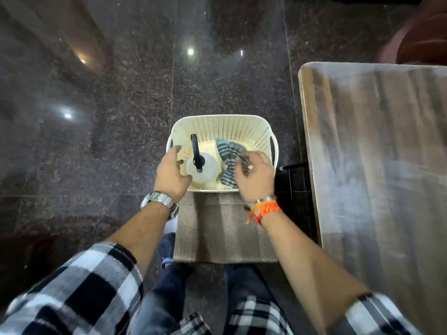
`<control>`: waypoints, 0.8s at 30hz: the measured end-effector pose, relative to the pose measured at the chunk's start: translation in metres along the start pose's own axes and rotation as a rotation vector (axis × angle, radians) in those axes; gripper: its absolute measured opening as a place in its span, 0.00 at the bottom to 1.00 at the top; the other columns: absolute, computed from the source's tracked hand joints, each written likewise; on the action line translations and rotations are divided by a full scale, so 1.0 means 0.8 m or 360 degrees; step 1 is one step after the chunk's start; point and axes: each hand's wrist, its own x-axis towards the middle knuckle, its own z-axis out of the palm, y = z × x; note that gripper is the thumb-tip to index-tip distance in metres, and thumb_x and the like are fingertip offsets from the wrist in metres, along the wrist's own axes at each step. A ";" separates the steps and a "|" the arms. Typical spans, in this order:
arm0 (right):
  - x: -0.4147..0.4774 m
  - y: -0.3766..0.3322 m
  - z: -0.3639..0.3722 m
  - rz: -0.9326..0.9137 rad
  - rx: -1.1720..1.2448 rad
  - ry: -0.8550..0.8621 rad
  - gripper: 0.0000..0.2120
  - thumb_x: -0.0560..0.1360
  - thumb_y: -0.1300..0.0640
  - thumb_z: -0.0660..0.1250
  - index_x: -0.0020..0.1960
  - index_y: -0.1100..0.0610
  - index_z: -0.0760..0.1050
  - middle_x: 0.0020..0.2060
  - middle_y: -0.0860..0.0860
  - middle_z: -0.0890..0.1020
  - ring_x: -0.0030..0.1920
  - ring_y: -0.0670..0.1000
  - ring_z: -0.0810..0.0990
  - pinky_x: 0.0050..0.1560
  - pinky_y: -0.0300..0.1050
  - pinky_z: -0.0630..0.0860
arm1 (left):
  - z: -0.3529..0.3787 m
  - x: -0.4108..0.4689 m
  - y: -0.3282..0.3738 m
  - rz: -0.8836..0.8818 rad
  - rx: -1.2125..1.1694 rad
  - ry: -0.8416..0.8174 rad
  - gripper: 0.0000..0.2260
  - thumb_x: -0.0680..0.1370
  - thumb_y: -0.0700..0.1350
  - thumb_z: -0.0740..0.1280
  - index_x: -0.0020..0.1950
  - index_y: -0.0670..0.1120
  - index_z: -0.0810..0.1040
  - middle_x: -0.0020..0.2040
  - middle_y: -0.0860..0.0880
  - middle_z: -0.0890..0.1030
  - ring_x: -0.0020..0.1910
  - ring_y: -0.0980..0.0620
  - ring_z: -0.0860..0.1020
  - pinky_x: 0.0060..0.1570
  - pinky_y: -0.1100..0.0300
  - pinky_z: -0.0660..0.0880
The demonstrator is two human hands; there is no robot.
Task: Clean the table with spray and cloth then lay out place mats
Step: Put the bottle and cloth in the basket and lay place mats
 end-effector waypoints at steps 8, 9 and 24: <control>-0.185 0.109 -0.008 0.0747 -0.0727 -0.0263 0.15 0.72 0.54 0.68 0.54 0.60 0.73 0.53 0.59 0.74 0.53 0.63 0.72 0.52 0.56 0.71 | 0.043 -0.122 -0.111 -0.0397 0.0307 0.0055 0.16 0.79 0.41 0.70 0.63 0.36 0.75 0.62 0.35 0.76 0.63 0.33 0.75 0.62 0.46 0.71; -0.202 0.119 -0.007 0.0946 -0.0902 -0.0401 0.21 0.73 0.50 0.68 0.60 0.60 0.71 0.58 0.60 0.72 0.58 0.64 0.69 0.54 0.57 0.71 | 0.052 -0.129 -0.124 -0.0516 0.0409 -0.0116 0.20 0.80 0.46 0.70 0.67 0.35 0.72 0.66 0.34 0.74 0.66 0.33 0.73 0.64 0.46 0.70; -0.238 0.088 -0.031 0.0931 -0.0551 -0.0071 0.12 0.75 0.60 0.64 0.57 0.63 0.76 0.54 0.64 0.79 0.55 0.63 0.77 0.51 0.49 0.73 | 0.063 -0.203 -0.161 0.0128 0.0159 -0.0149 0.09 0.77 0.33 0.66 0.53 0.42 0.83 0.58 0.41 0.75 0.45 0.50 0.75 0.62 0.65 0.73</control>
